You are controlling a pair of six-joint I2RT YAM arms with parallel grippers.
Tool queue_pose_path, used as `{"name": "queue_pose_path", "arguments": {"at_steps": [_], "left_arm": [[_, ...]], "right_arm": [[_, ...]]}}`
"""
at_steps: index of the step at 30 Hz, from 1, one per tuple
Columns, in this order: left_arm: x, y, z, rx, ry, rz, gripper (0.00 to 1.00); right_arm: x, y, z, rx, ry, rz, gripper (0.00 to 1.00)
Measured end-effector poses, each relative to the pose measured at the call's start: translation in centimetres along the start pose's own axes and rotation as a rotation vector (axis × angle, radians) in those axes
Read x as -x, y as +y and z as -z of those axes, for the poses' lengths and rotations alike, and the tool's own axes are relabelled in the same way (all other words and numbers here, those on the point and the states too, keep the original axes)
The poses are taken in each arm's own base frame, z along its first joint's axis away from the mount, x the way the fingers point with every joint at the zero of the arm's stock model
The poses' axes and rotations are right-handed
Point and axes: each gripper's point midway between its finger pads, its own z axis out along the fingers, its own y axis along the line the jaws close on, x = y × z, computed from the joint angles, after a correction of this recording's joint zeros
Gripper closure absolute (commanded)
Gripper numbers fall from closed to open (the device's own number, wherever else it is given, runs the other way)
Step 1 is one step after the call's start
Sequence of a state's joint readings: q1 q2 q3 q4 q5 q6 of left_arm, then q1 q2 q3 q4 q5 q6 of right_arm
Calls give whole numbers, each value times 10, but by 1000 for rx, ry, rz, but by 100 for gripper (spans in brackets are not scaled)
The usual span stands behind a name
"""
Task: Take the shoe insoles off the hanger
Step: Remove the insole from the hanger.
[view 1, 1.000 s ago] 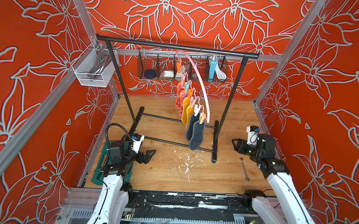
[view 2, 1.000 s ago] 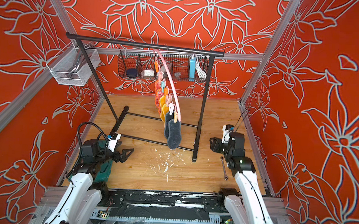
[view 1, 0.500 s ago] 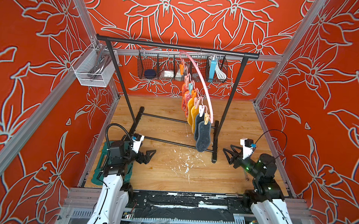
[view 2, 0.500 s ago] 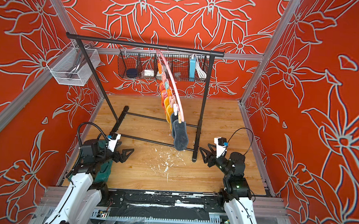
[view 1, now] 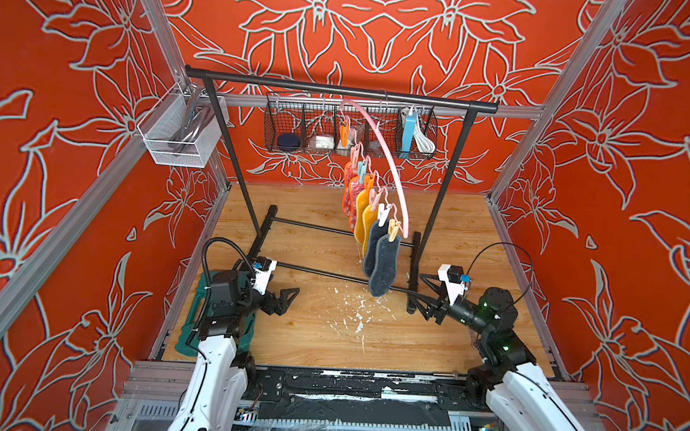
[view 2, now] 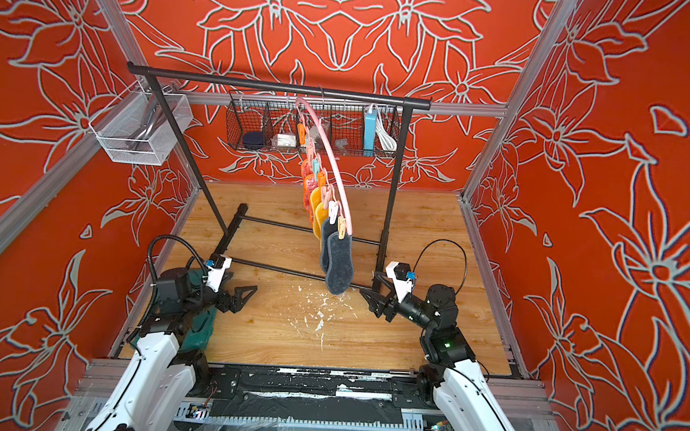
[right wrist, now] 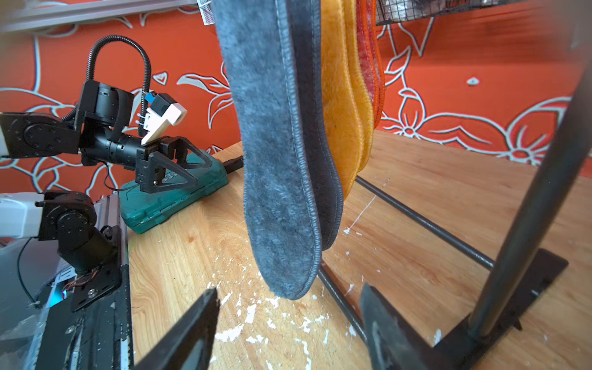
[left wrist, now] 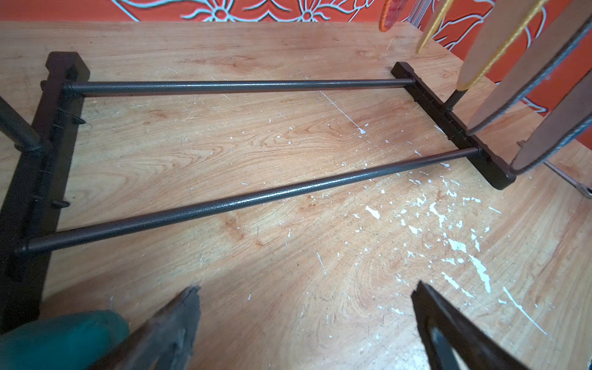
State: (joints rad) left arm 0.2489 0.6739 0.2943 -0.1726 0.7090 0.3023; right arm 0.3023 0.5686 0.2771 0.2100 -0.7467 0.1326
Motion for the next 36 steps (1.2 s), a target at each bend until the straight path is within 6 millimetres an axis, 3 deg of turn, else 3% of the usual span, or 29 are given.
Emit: {"name": "queue_pose_path", "arguments": {"at_steps": [6, 12, 20, 25, 33, 36], "left_arm": [[1, 1, 1, 4, -4, 1, 2], [1, 2, 1, 7, -4, 3, 2], [1, 2, 2, 10, -5, 8, 2], [1, 3, 2, 11, -5, 9, 2], [2, 1, 3, 2, -11, 8, 2], [1, -3, 3, -23, -12, -1, 2]], "right_arm": [[14, -5, -12, 25, 3, 67, 12], [37, -5, -29, 107, 7, 128, 12], [47, -12, -53, 185, 27, 161, 14], [55, -5, -64, 250, 20, 179, 24], [49, 30, -77, 382, 23, 181, 45], [54, 40, -80, 401, 3, 181, 59]]}}
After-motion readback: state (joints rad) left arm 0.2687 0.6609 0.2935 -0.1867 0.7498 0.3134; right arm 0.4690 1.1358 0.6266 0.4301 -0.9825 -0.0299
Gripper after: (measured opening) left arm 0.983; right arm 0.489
